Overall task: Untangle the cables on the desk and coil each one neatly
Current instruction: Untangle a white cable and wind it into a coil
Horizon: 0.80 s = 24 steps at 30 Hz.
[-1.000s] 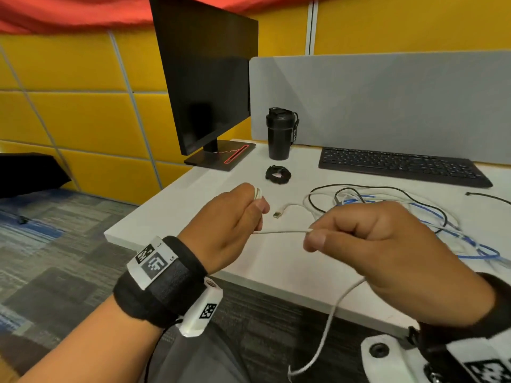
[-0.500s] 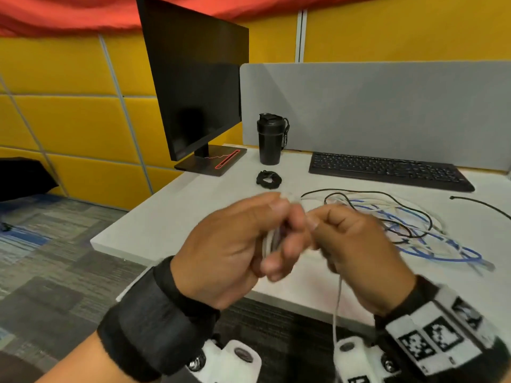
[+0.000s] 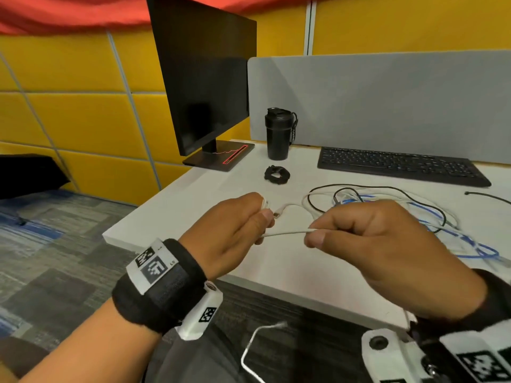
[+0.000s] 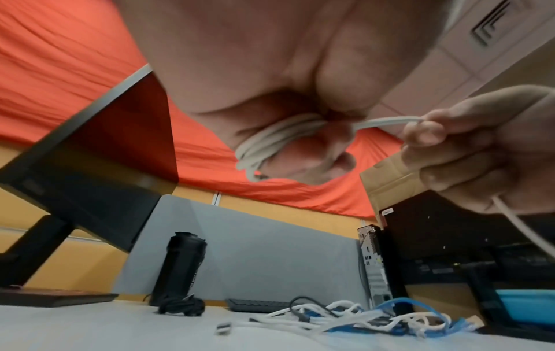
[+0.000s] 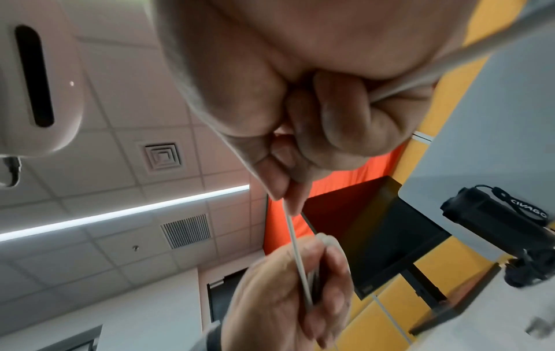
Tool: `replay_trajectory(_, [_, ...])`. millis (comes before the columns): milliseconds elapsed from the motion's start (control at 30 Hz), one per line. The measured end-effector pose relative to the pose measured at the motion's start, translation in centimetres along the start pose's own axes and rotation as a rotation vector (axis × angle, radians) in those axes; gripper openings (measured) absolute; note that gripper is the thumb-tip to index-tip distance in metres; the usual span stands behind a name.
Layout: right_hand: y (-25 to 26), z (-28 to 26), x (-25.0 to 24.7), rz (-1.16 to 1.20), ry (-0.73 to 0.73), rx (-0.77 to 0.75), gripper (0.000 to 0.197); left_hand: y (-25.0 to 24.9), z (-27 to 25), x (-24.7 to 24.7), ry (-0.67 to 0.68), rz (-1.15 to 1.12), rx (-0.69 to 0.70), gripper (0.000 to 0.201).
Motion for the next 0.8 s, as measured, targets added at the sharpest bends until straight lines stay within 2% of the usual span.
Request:
replay_trajectory(167, [1.1, -0.6, -1.8, -0.054, -0.008, -0.037, 0.009, 2.5, 0.0, -0.1, 0.004, 0.086, -0.048, 0.036])
replay_trajectory(267, [1.9, -0.6, -3.1, -0.125, -0.09, -0.1, 0.006, 3.7, -0.4, -0.6, 0.004, 0.039, -0.093, 0.04])
replay_trajectory(333, [1.5, -0.2, -3.8, -0.079, -0.167, -0.115, 0.006, 3.2, -0.5, -0.3, 0.064, -0.079, -0.142, 0.049])
replay_trajectory(400, [0.0, 0.6, -4.9, 0.022, -0.284, -0.098, 0.007, 2.1, -0.6, 0.7, 0.186, -0.339, -0.219, 0.054])
replay_trajectory(433, [-1.1, 1.0, -5.5, 0.084, -0.353, -0.076, 0.008, 1.0, -0.7, 1.3, 0.265, -0.483, -0.226, 0.049])
replay_trajectory(500, [-3.1, 1.5, -6.2, 0.205, -0.446, 0.002, 0.009, -2.2, -0.9, 1.8, 0.399, -0.784, -0.147, 0.033])
replay_trajectory(600, [-4.9, 1.9, -3.6, 0.221, -0.355, 0.09, 0.01, -7.1, -0.9, 0.4, 0.471, -1.421, 0.022, 0.02])
replay_trajectory(633, [-4.9, 1.7, -1.9, 0.171, -0.281, 0.084, 0.012, -7.7, -0.6, -0.3, 0.423, -1.587, 0.033, 0.021])
replay_trajectory(667, [-4.6, 1.4, 0.1, 0.122, -0.183, 0.067, 0.015, -7.5, 0.0, -0.8, 0.311, -1.652, 0.017, 0.022])
replay_trajectory(700, [-4.1, 1.1, 2.3, 0.093, -0.06, 0.049, 0.016, -6.7, 0.4, -1.3, 0.151, -1.593, -0.006, 0.025])
replay_trajectory(767, [-3.0, 0.0, 5.9, 0.065, 0.202, 0.023, 0.017, -4.7, 0.5, -2.7, -0.134, -1.172, -0.051, 0.035])
replay_trajectory(800, [-2.5, -0.5, 6.7, 0.041, 0.287, 0.01, 0.016, -4.1, 0.4, -3.2, -0.199, -0.877, -0.059, 0.039])
Point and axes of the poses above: each hand's wrist, its own z-axis towards the middle knuckle, its own x-axis out of the palm, y = z × x, the point moved 7 cm from there along z, towards the middle knuckle, and after that the axes turned 4 degrees about z, right-handed, at the moved point
